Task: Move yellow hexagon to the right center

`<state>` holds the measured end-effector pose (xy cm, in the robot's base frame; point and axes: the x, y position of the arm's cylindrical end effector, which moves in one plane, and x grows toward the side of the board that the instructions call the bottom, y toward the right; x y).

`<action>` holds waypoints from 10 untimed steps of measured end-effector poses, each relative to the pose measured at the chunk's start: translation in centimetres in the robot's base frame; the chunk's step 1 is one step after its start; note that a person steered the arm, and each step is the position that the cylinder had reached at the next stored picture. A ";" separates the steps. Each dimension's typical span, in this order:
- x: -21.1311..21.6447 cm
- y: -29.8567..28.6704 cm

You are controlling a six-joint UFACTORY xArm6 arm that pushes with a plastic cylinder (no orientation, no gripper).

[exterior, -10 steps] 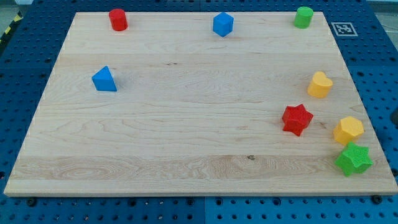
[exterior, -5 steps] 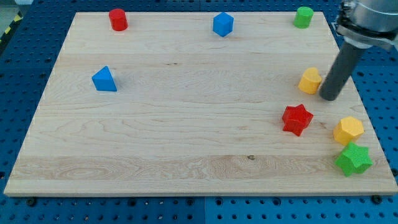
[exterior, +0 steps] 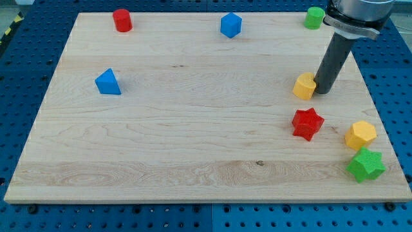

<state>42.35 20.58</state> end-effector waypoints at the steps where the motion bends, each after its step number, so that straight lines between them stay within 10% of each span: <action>1: 0.8 -2.3; 10: 5.8 5.7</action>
<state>48.19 26.24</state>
